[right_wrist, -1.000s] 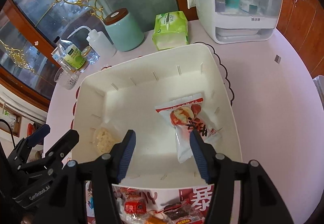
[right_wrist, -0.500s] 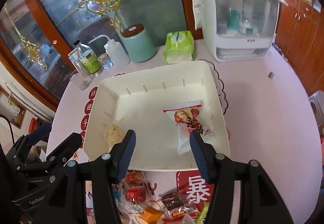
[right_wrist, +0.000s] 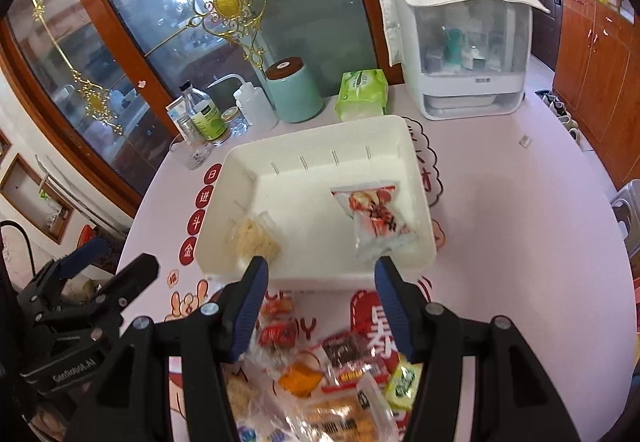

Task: Organize snacks
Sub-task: 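Move both open grippers back to the snack pile, then grasp the blueberry-print bag with left gripper while right grasps the red LIPO Cookies pack, then carry the blueberry bag and Cookies pack over the white tray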

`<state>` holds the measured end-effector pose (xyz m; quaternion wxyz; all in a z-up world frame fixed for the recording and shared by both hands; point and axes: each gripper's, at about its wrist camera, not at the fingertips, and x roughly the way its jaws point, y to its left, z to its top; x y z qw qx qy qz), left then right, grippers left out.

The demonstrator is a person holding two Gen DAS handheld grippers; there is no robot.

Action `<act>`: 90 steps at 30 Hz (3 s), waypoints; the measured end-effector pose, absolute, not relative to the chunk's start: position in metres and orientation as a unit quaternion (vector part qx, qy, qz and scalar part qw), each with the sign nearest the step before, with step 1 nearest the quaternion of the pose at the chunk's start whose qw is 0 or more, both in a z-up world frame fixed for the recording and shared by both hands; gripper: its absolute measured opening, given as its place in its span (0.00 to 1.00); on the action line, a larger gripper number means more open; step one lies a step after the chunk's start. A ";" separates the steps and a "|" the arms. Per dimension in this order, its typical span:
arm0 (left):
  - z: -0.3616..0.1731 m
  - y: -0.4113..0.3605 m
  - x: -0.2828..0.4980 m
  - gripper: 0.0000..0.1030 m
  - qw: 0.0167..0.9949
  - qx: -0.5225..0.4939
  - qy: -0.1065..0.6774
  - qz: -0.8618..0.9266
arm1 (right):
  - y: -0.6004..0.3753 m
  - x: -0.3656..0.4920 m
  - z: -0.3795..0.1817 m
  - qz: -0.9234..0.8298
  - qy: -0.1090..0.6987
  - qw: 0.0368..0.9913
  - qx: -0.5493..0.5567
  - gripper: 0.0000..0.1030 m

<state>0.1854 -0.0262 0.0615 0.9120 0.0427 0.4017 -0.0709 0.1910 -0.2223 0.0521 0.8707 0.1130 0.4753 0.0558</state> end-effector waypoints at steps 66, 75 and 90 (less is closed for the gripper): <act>-0.160 -0.040 0.059 0.46 0.804 0.040 0.585 -0.100 | -0.183 0.008 -0.131 0.097 0.588 0.800 -0.069 0.45; -0.134 -0.030 0.029 0.45 0.804 0.016 0.585 -0.105 | -0.186 -0.006 -0.113 0.125 0.594 0.792 -0.058 0.44; -0.052 -0.033 0.042 0.46 0.841 0.010 0.530 -0.112 | -0.185 0.000 -0.028 0.164 0.517 0.840 -0.025 0.45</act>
